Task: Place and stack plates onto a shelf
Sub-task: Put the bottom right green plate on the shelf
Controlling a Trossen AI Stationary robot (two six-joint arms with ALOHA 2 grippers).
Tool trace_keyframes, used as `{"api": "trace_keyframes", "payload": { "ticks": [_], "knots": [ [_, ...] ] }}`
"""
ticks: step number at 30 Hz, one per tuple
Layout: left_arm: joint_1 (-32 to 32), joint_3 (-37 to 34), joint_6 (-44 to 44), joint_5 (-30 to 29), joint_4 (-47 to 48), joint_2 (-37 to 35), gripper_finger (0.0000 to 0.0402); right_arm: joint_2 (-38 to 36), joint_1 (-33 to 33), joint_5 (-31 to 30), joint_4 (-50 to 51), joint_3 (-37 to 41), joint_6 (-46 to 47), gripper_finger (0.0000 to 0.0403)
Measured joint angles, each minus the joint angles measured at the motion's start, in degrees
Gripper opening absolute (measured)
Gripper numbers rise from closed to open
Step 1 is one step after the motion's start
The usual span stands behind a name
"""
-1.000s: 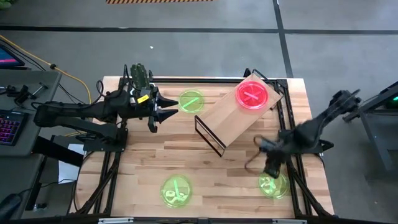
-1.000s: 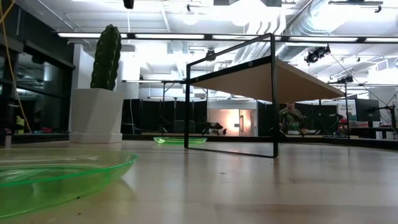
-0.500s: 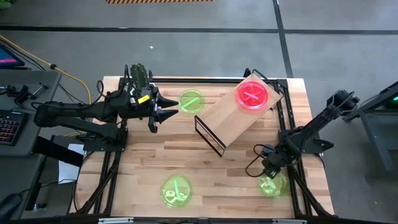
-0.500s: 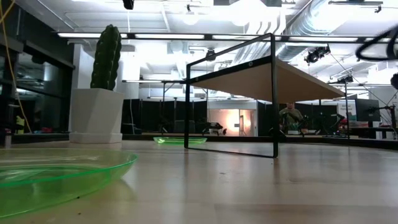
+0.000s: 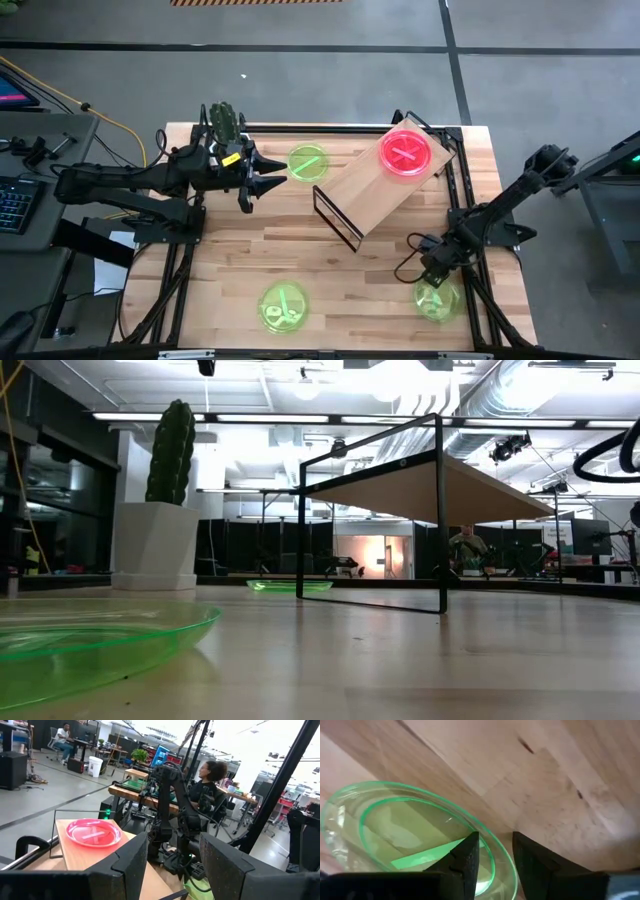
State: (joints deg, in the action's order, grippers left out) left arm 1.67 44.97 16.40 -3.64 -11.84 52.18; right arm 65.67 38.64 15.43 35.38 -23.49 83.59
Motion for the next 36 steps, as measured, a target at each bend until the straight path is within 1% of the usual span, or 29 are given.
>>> {"api": "trace_keyframes", "payload": {
  "ticks": [3,5,7,9,12,14,19,24,27,29,33,36],
  "knots": [
    [0.02,0.0,0.0,-0.02,0.0,0.0,0.017,-0.09,-0.03,0.75,-0.49,0.74,-0.05,0.0094],
    [0.09,0.0,0.0,-0.02,0.02,0.0,0.017,-0.09,-0.03,1.34,-0.47,0.99,-1.09,0.0065],
    [0.24,0.0,-0.02,-0.02,0.02,0.0,0.017,-0.05,-0.01,1.9,-0.71,1.07,-1.74,0.0024],
    [0.34,0.0,-0.02,-0.02,0.02,0.0,0.017,-0.04,0.0,2.26,-1.87,1.12,-2.52,0.0009],
    [0.66,0.0,-0.02,-0.02,0.02,0.0,0.017,-0.13,-0.2,2.21,-6.26,1.33,-2.58,0.0005],
    [0.67,0.0,-0.04,-0.07,0.0,0.0,0.017,-0.62,-0.4,0.77,-11.88,1.36,-3.68,0.0002],
    [0.67,0.0,-0.08,-0.07,-0.02,0.02,0.017,-3.45,-0.36,0.28,-26.01,1.33,-8.24,0.0],
    [0.67,0.0,-0.13,-0.11,-0.02,0.02,0.017,-6.75,-0.41,-4.25,-35.3,1.28,-9.07,0.0],
    [0.67,0.0,-0.11,-0.13,-0.02,0.02,0.017,-8.44,-0.4,-5.39,-40.94,1.28,-9.07,0.0],
    [0.67,0.0,-0.09,-0.15,-0.02,0.02,0.017,-9.25,-0.4,-6.28,-46.64,1.28,-9.01,0.0],
    [0.67,0.0,-0.06,-0.28,-0.04,0.02,0.017,-10.13,-2.16,-11.11,-58.85,0.59,-9.22,0.0],
    [0.65,0.0,0.02,-0.28,-0.33,0.02,0.017,-10.65,-5.94,-15.59,-60.97,-3.09,-15.2,0.0]
  ]
}}
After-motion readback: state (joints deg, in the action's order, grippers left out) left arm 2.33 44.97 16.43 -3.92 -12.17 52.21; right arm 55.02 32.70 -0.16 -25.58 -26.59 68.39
